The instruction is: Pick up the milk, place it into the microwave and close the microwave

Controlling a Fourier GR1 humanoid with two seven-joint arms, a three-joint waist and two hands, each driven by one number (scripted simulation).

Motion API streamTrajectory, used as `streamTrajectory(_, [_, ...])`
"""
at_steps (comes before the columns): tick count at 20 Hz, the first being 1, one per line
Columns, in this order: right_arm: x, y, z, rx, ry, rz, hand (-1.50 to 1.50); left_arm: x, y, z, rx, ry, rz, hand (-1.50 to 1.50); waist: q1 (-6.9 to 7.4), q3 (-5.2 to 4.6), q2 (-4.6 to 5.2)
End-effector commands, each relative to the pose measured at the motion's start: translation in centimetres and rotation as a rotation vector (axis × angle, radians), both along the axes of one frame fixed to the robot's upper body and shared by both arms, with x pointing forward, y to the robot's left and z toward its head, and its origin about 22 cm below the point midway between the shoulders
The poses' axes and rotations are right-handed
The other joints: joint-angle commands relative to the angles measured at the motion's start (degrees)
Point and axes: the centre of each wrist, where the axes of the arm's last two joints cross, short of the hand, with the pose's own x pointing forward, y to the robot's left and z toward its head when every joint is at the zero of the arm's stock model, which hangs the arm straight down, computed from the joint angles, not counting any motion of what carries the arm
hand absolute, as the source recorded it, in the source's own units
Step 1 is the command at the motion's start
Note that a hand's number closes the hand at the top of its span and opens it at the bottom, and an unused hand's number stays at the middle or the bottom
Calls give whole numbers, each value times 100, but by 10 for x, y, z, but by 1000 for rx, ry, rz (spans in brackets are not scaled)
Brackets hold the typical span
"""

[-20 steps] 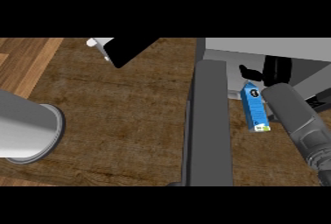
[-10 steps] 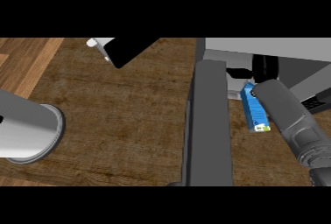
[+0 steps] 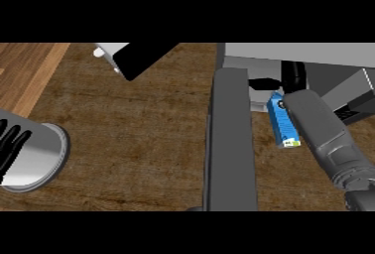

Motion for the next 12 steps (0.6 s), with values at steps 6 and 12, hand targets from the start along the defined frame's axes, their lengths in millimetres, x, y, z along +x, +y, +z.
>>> streamTrajectory(6, [-22,4,-41,293,31,122,-150,8,-25,-2,4,-1,-108,-150,-192,-4,-107])
streamTrajectory(12, [-43,5,-72,436,85,188,-150,21,-52,-10,-27,21,-168,150,-380,-16,-178])
